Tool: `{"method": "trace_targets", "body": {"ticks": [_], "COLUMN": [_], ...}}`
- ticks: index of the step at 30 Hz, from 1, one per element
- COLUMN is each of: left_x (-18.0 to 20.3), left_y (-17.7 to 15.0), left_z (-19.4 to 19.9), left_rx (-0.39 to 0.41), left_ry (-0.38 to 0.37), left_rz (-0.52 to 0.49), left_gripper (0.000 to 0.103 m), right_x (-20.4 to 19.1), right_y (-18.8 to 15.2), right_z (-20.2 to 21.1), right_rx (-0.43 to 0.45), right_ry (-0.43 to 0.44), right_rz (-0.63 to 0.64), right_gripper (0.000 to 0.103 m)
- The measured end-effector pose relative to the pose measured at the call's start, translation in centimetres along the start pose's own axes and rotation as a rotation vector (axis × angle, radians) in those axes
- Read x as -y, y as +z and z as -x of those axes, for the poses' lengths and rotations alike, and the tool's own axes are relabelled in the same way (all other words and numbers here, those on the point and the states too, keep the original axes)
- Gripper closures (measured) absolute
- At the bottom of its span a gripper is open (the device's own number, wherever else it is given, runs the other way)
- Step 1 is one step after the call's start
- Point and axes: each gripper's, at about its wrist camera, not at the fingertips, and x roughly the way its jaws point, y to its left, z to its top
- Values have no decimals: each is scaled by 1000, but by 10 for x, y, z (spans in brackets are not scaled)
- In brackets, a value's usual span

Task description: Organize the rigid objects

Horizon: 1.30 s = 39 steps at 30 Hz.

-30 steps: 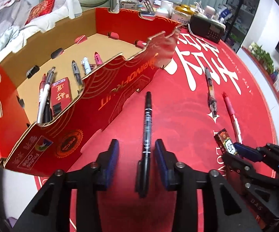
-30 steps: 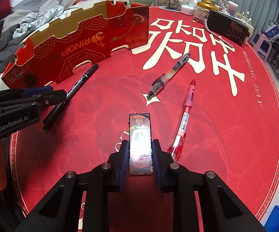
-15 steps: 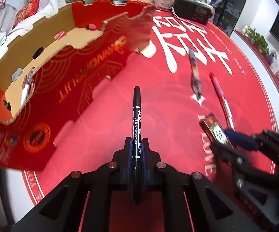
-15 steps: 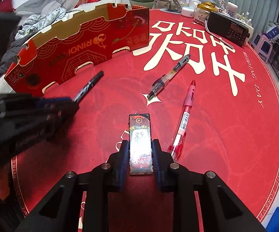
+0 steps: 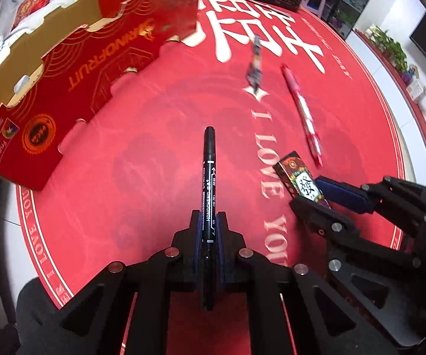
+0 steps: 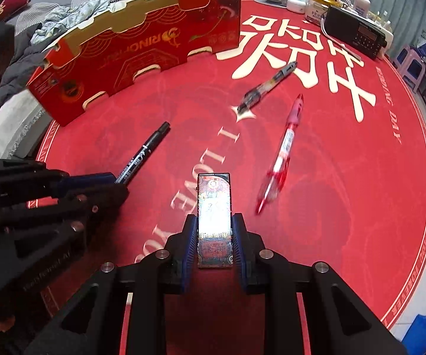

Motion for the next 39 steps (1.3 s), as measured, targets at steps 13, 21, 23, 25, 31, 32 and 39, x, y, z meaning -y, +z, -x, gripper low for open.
{"method": "trace_targets", "body": {"ticks": [13,21,23,25,31,32,39], "left_x": [13,14,14,13,11,12,9], "left_y": [-21,-22,-23,-24,-26,-26,-26], "left_z": [7,7,7,8,10,10,10], "left_rx": [23,34,39,44,55,57,66], "left_ry": [27,30,31,32,24,27,9], "left_rz": [0,-4,-3,-1,14,13,33], "left_gripper": [95,94,94,94,94,94,94], "right_x": [-6,-8,-7,-7,-9,-8,-8], "right_y": [-19,-21,-21,-21,-21,-21,-21], "right_z": [7,8,8,8,8,8,8], "right_rx": [-24,-23,-21,-19,-19,-20,-20], "right_ry": [-54,-59,-59,-60,-67,-68,-70], "right_rz": [22,27,28,27,29,29,24], "right_gripper": [78,78,78,78,78,78,78]}}
